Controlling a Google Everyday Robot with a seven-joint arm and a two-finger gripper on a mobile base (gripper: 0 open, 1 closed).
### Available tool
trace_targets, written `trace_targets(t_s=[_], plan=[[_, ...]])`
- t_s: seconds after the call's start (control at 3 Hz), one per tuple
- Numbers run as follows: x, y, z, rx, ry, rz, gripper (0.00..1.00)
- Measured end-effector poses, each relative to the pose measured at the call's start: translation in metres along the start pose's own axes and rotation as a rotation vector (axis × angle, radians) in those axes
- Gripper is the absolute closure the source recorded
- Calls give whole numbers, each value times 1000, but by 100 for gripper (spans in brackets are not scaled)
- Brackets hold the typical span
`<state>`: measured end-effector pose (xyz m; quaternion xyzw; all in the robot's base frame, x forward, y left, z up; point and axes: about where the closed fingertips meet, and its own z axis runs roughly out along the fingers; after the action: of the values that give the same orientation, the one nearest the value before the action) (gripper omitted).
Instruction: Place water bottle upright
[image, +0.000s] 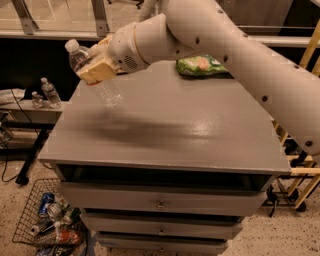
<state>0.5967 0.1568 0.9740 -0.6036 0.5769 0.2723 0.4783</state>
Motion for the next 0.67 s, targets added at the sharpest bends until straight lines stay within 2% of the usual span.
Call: trace_targets(t_s=[0.33,0.67], plan=[[-1,2,2,-8,-15,23,100],[0,2,3,-19,-44,72,100]])
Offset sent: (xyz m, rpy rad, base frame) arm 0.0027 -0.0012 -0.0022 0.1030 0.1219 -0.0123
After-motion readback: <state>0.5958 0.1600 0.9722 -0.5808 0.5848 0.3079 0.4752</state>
